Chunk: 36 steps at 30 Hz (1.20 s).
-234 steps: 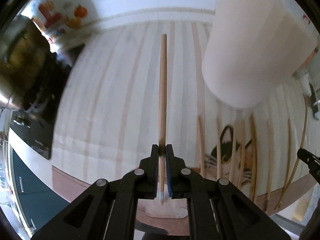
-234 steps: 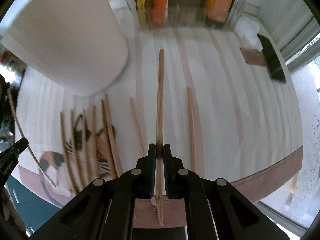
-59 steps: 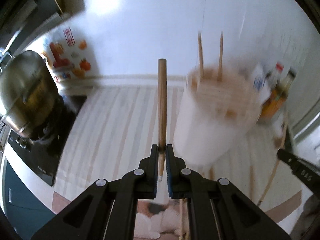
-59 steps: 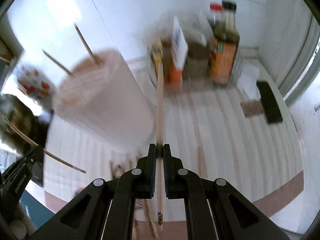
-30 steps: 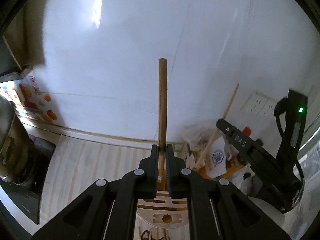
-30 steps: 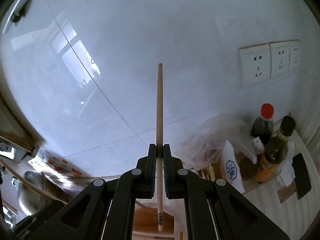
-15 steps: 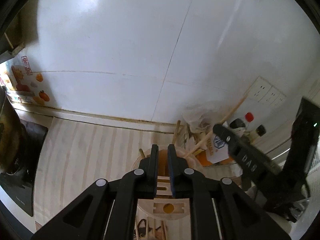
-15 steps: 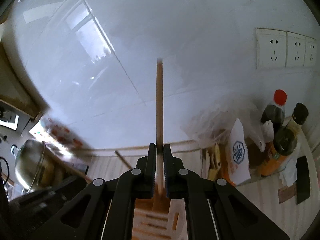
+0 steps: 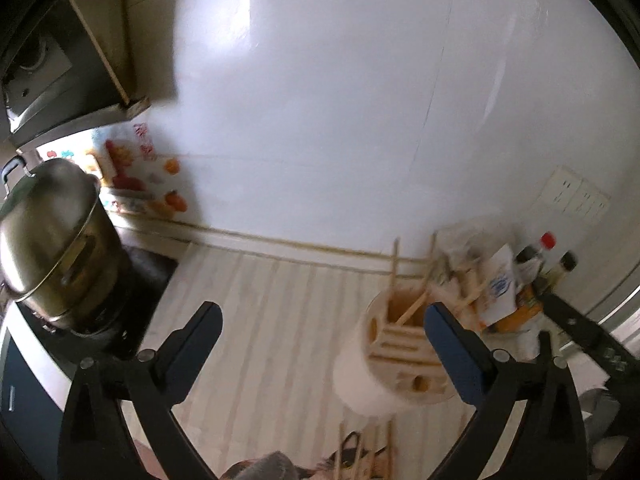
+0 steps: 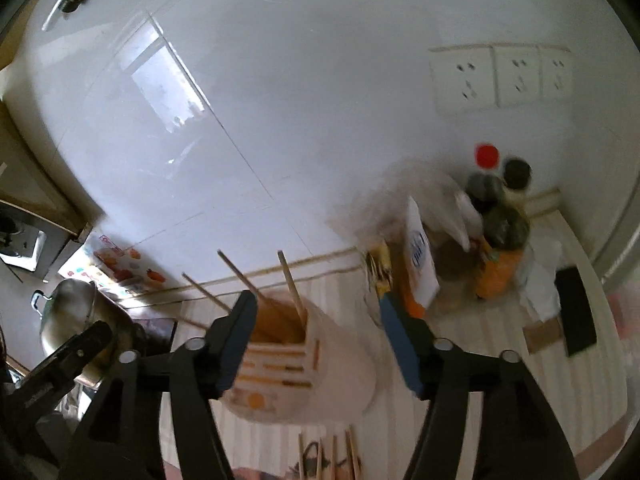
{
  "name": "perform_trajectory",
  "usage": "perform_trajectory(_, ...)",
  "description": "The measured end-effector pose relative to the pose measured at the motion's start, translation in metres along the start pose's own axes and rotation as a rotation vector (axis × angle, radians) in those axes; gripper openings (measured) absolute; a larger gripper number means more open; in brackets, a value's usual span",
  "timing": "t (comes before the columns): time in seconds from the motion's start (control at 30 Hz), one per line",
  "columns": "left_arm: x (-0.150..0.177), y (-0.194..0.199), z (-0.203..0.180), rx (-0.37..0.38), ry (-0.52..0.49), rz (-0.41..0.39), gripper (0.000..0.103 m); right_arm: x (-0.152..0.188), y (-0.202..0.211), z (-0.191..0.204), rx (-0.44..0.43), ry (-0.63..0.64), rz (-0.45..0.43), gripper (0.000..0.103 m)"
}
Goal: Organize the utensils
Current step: 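Lower the left tool to grasp a chopstick while the right tool grasps another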
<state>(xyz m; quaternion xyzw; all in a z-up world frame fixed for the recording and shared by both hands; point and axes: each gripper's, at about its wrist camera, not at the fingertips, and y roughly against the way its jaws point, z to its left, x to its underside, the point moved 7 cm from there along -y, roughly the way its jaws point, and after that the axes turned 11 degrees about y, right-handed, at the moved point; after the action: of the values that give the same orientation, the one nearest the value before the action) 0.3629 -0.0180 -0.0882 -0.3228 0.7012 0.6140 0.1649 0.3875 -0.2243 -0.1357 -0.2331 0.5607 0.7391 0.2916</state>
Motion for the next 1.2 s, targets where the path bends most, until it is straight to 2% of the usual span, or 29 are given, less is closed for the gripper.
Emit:
perform_trajectory(0.13, 0.028, -0.014, 0.013, -0.048, -0.017, 0.043, 0.103, 0.032, 0.003, -0.013, 0.037, -0.021, 0.013, 0.092)
perform_trajectory(0.17, 0.040, -0.021, 0.018, -0.070, -0.031, 0.060, 0.103, 0.036, 0.003, -0.015, 0.049, -0.021, 0.015, 0.092)
perform_trajectory(0.27, 0.070, -0.038, 0.027, -0.121, -0.059, 0.104, 0.103, 0.063, -0.001, -0.024, 0.093, -0.014, 0.047, 0.092)
perform_trajectory(0.4, 0.116, -0.066, 0.038, -0.167, -0.088, 0.193, 0.103, 0.102, -0.014, -0.039, 0.135, -0.018, 0.132, 0.092)
perform_trajectory(0.6, 0.188, -0.105, 0.041, -0.170, -0.124, 0.374, 0.101, 0.161, -0.031, -0.067, 0.181, -0.039, 0.272, 0.091)
perform_trajectory(0.63, 0.197, -0.109, 0.040, -0.164, -0.125, 0.396, 0.101, 0.172, -0.034, -0.073, 0.176, -0.053, 0.295, 0.086)
perform_trajectory(0.67, 0.208, -0.114, 0.039, -0.152, -0.125, 0.425, 0.100, 0.179, -0.035, -0.077, 0.172, -0.062, 0.310, 0.076)
perform_trajectory(0.73, 0.228, -0.123, 0.037, -0.134, -0.133, 0.478, 0.084, 0.195, -0.039, -0.088, 0.187, -0.070, 0.351, 0.060)
perform_trajectory(0.87, 0.264, -0.141, 0.030, -0.112, -0.146, 0.585, 0.065, 0.219, -0.042, -0.108, 0.202, -0.094, 0.399, 0.037)
perform_trajectory(0.9, 0.272, -0.145, 0.029, -0.108, -0.149, 0.606, 0.062, 0.223, -0.042, -0.112, 0.207, -0.097, 0.408, 0.035)
perform_trajectory(1.0, 0.292, -0.155, 0.028, -0.114, -0.152, 0.659, 0.040, 0.237, -0.046, -0.124, 0.218, -0.104, 0.447, 0.034)
perform_trajectory(1.03, 0.298, -0.158, 0.029, -0.117, -0.152, 0.672, 0.030, 0.243, -0.049, -0.129, 0.224, -0.107, 0.468, 0.034)
perform_trajectory(1.07, 0.300, -0.158, 0.029, -0.121, -0.157, 0.662, 0.029, 0.245, -0.051, -0.131, 0.227, -0.109, 0.481, 0.033)
perform_trajectory(1.13, 0.300, -0.158, 0.027, -0.121, -0.179, 0.646, 0.015, 0.254, -0.056, -0.138, 0.231, -0.120, 0.514, 0.033)
perform_trajectory(1.2, 0.300, -0.158, 0.026, -0.119, -0.184, 0.646, 0.005, 0.263, -0.064, -0.140, 0.212, -0.125, 0.549, 0.033)
